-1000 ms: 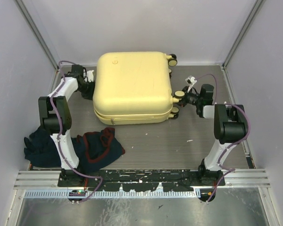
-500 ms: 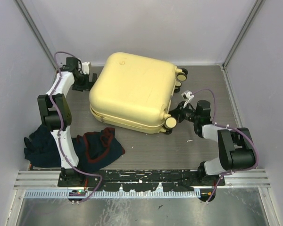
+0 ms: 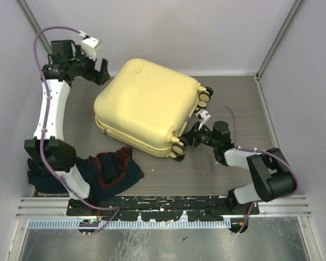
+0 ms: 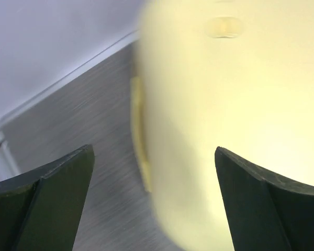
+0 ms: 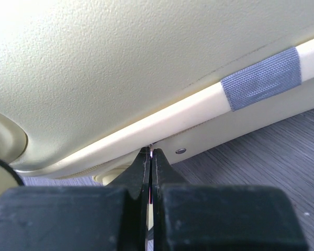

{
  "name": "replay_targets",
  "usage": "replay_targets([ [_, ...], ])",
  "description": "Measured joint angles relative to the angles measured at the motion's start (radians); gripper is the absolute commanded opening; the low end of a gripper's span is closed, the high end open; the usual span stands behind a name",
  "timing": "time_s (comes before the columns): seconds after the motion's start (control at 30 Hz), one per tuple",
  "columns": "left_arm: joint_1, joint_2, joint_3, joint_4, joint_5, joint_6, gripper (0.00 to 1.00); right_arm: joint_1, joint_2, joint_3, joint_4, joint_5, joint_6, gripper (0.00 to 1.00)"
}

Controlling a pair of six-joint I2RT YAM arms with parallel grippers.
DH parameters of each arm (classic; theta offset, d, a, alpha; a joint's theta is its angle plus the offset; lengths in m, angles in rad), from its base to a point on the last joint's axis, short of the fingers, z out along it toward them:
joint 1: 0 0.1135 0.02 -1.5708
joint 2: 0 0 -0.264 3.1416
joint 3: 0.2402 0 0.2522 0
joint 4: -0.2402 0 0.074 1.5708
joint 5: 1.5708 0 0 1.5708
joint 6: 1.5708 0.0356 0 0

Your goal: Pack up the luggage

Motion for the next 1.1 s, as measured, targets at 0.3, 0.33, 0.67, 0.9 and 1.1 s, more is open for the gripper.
replay_targets([
  [0.3, -0.543, -0.284, -0.192, -0.364, 0.174, 0.510, 0.98, 0.088, 0.030, 0.034, 0.000, 0.088, 0.038, 0.01],
  [0.33, -0.589, -0.299, -0.221, -0.394, 0.170, 0.565, 0.98, 0.091, 0.040, 0.043, -0.001, 0.089, 0.044, 0.01],
  [0.67, -0.959, -0.356, -0.460, -0.393, 0.048, 0.820, 0.98, 0.134, 0.093, 0.112, -0.020, 0.136, 0.067, 0.01],
  [0.9, -1.000, -0.259, -0.446, -0.277, 0.005, 0.870, 0.98, 0.135, 0.095, 0.115, -0.025, 0.136, 0.066, 0.01],
  [1.1, -1.001, -0.183, -0.429, -0.213, -0.048, 0.905, 0.99, 0.135, 0.095, 0.116, -0.029, 0.136, 0.063, 0.01],
])
